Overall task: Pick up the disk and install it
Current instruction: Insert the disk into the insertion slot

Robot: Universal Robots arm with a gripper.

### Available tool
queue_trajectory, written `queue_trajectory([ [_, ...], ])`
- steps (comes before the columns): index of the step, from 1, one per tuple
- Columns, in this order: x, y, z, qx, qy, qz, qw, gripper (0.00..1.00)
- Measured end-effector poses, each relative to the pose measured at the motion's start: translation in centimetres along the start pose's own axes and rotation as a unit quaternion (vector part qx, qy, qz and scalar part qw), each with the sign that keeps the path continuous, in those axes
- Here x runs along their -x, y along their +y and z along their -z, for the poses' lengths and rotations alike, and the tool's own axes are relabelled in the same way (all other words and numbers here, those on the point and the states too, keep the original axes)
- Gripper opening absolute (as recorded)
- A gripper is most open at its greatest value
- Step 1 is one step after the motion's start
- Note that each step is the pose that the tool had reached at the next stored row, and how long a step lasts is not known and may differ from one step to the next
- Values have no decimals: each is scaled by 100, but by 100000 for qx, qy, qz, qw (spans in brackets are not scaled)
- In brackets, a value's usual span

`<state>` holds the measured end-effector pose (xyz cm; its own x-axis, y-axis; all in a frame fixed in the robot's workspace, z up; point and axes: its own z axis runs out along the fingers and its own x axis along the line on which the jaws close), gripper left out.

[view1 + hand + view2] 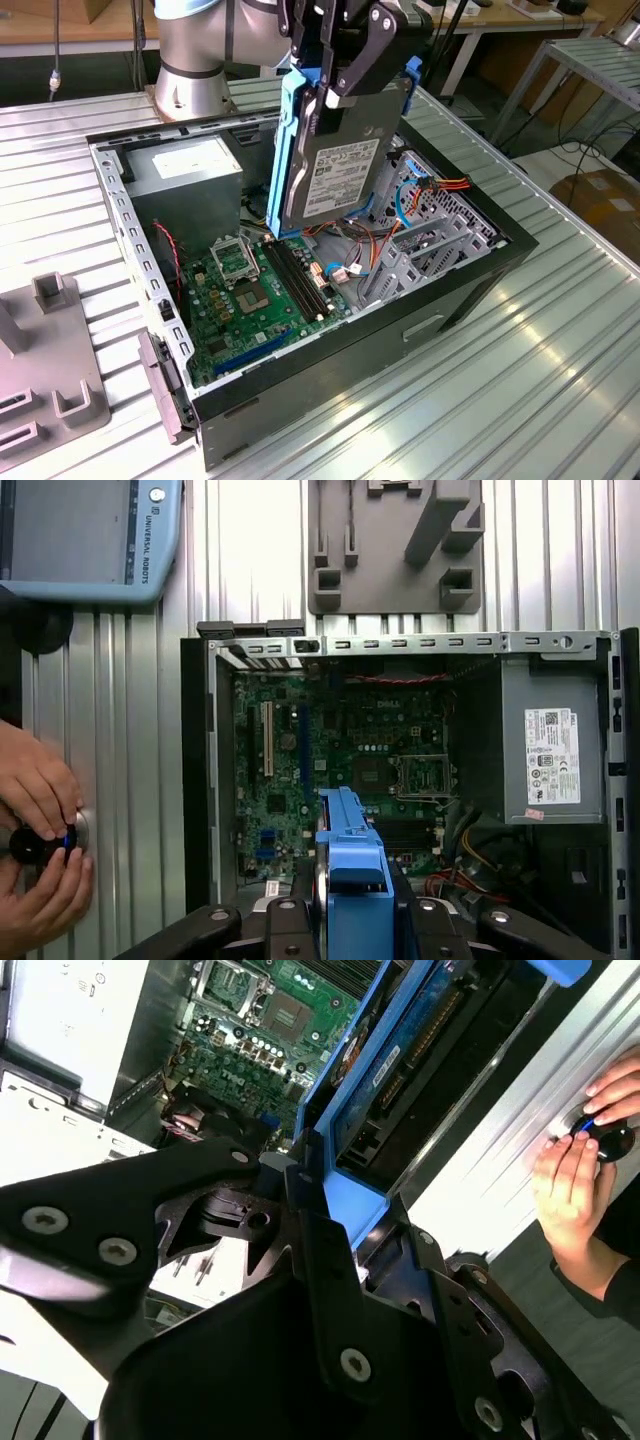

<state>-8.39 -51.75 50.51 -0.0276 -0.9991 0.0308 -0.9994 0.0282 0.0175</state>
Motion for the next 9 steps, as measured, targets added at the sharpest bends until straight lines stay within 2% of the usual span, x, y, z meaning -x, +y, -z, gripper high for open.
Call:
queue_trajectory([
  [6, -22, -153, -11, 0, -2, 0, 100000, 37],
  [9, -24, -211, -14, 3, 11, 1, 100000, 37],
])
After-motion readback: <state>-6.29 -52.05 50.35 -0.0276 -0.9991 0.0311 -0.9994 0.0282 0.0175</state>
